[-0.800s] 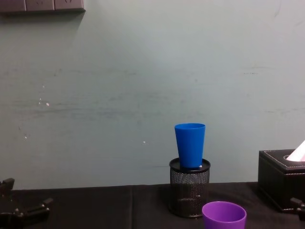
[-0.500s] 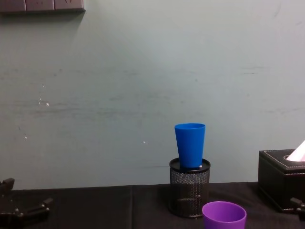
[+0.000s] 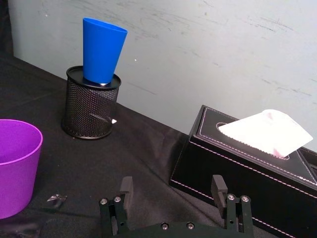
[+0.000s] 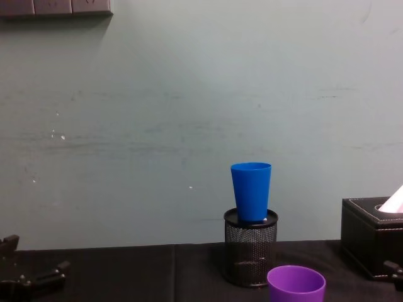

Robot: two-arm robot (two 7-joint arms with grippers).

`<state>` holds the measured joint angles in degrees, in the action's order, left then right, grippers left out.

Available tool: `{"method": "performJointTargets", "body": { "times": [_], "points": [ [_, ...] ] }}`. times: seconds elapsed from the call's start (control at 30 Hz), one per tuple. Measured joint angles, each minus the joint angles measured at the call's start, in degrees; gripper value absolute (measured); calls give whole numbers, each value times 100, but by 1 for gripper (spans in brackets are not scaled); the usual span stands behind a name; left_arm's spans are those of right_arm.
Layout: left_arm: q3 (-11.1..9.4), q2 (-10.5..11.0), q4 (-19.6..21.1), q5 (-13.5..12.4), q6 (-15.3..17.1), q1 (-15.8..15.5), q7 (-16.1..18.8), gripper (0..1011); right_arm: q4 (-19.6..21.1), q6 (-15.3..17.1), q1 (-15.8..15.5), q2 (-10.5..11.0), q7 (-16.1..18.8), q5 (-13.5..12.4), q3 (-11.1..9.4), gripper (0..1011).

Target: Pick up one cup with a gripper and tap it against the other cup.

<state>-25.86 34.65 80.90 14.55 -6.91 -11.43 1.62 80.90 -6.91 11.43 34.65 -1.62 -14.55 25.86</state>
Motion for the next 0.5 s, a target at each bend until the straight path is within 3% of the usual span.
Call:
{"method": "performJointTargets", "body": {
  "times": [0.23, 0.5],
  "points": [
    [0, 0, 0, 0, 0, 0, 0, 1000, 106, 28, -81, 56, 89, -15, -24, 1000],
    [0, 0, 0, 0, 0, 0, 0, 1000, 552, 305, -395, 183, 668, -185, 49, 1000]
  ]
}}
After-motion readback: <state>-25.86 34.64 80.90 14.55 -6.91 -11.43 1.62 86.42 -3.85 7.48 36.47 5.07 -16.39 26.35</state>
